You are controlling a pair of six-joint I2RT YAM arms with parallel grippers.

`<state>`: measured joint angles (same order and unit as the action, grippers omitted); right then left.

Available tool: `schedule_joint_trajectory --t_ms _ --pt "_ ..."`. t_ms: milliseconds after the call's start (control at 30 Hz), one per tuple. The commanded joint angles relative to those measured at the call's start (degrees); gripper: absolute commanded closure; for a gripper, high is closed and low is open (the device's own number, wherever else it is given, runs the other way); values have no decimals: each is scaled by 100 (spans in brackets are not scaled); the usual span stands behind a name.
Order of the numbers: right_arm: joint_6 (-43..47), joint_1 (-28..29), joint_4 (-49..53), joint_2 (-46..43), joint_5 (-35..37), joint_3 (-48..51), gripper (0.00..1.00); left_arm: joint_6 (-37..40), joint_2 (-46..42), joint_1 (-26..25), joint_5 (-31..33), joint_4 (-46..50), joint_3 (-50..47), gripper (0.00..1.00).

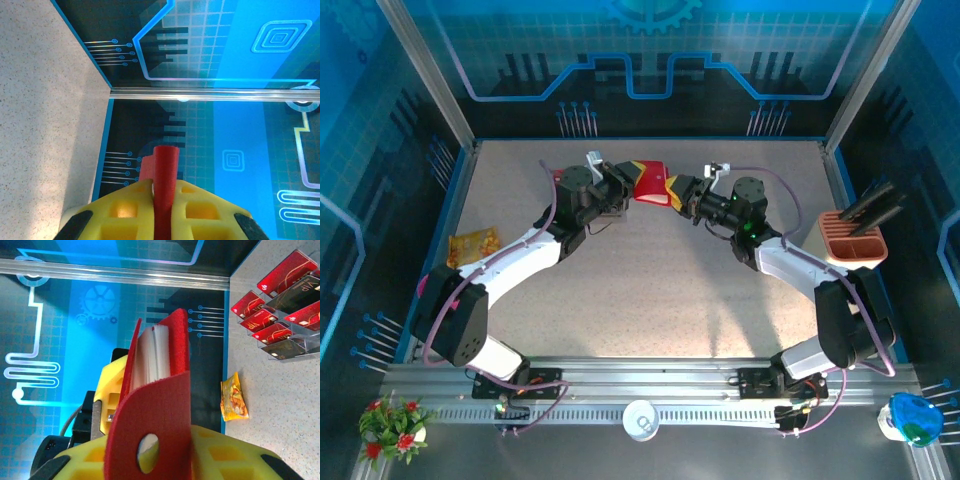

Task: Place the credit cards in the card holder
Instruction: Open the card holder at the center of the table.

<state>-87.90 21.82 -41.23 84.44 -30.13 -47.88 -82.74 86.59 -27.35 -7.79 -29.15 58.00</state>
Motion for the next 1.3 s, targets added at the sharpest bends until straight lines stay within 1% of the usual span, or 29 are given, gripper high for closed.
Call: schedule_joint_trajectory --t_ms 0,300,433,633,767,1033,1267 --pt "-87 156 -503 56 -278 -134 71 -102 72 -42 -196 -311 -78 100" --pt "-204 164 -703 37 -274 -79 70 -110 92 -8 -240 -313 -155 100" --pt "-210 155 -675 13 -237 -33 71 -111 100 7 -241 -337 -147 100" --pt "-237 98 -678 -87 -229 115 68 -129 110 21 -248 -361 -130 100" --pt "-221 9 -622 -186 -247 208 67 -120 93 29 -249 -356 -148 100" --pt "-111 -98 -382 -336 -298 221 68 -120 115 46 -253 -362 -153 100" --pt "216 -196 218 -585 -340 213 68 -120 137 64 -262 -380 -131 100"
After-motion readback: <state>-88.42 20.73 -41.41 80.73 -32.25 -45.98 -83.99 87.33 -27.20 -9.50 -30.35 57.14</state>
